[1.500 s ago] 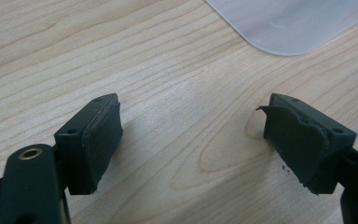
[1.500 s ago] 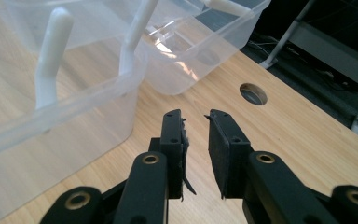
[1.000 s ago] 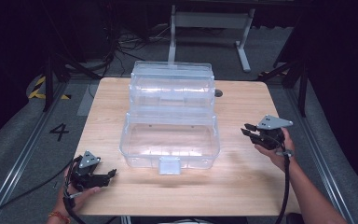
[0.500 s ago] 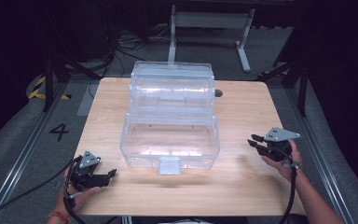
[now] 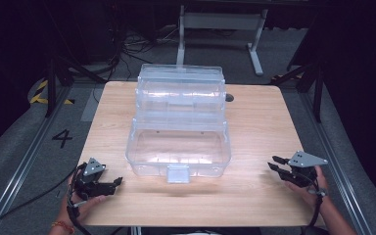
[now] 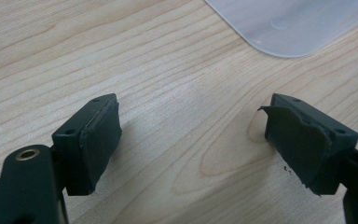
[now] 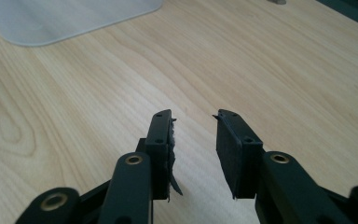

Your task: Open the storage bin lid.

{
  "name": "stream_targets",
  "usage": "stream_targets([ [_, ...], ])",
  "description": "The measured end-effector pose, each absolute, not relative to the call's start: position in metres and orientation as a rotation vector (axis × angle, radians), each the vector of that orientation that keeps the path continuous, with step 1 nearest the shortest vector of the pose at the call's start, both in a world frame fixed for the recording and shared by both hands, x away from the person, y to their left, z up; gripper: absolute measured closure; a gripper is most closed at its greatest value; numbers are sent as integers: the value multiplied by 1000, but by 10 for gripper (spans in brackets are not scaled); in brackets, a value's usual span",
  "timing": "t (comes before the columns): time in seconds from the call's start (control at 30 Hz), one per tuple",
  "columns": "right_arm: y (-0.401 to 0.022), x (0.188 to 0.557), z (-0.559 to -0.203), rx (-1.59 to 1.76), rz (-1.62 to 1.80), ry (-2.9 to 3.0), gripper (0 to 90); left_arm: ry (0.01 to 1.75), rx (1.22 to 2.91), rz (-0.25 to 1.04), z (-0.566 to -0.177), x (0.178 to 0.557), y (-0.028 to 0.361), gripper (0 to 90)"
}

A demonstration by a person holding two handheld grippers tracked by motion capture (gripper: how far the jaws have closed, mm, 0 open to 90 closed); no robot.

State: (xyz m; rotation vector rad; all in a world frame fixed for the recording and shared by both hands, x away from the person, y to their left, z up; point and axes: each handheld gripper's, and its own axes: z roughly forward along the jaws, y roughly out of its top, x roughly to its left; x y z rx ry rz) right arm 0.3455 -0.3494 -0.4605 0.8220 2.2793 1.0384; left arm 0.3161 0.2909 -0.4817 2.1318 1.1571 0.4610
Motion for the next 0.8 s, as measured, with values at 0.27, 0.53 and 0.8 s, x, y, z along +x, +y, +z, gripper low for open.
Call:
stream_targets([
  [0.27, -360, 336, -473, 873, 1071, 2304, 570, 1157, 2132, 461, -482, 316, 291, 188],
  [0.53, -373, 335, -485, 989, 1074, 2350, 380, 1157, 2132, 461, -482, 316, 291, 188],
  [0.8, -375, 340, -486, 1055, 1082, 2366, 308, 1158, 2133, 456, -482, 316, 291, 186],
])
